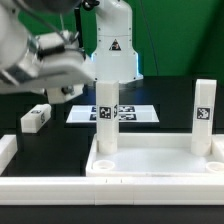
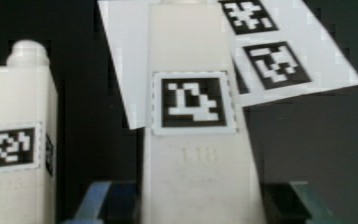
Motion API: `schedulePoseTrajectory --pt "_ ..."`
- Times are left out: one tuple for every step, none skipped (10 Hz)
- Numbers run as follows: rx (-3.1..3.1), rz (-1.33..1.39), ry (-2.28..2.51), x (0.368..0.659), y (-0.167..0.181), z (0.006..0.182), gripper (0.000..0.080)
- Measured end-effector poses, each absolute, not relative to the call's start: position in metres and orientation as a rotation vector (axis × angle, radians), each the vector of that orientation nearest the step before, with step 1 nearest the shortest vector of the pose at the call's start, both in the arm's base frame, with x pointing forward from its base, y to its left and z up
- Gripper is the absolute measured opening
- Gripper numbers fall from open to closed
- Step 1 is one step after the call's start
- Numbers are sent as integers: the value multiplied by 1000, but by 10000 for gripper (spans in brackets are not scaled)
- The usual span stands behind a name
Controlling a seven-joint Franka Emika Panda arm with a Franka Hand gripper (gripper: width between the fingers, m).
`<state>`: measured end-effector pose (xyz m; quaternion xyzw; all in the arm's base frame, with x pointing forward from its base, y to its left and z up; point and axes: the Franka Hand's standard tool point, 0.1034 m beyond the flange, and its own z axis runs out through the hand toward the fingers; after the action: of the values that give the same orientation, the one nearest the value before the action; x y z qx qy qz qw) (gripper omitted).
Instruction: Assemble desk
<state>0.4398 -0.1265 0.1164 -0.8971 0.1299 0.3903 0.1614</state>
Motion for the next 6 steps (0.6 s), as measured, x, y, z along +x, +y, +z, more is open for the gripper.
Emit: schedulePoseTrajectory --pt "-2583 1097 409 449 -111 137 291" --pt "-2630 1043 430 460 -92 163 291" --pt "-2684 968 490 474 -76 182 291" --pt "-2710 932 495 484 -69 190 291" --pt "-2772 783 490 496 -71 186 291" --pt "-2819 628 497 499 -70 187 291"
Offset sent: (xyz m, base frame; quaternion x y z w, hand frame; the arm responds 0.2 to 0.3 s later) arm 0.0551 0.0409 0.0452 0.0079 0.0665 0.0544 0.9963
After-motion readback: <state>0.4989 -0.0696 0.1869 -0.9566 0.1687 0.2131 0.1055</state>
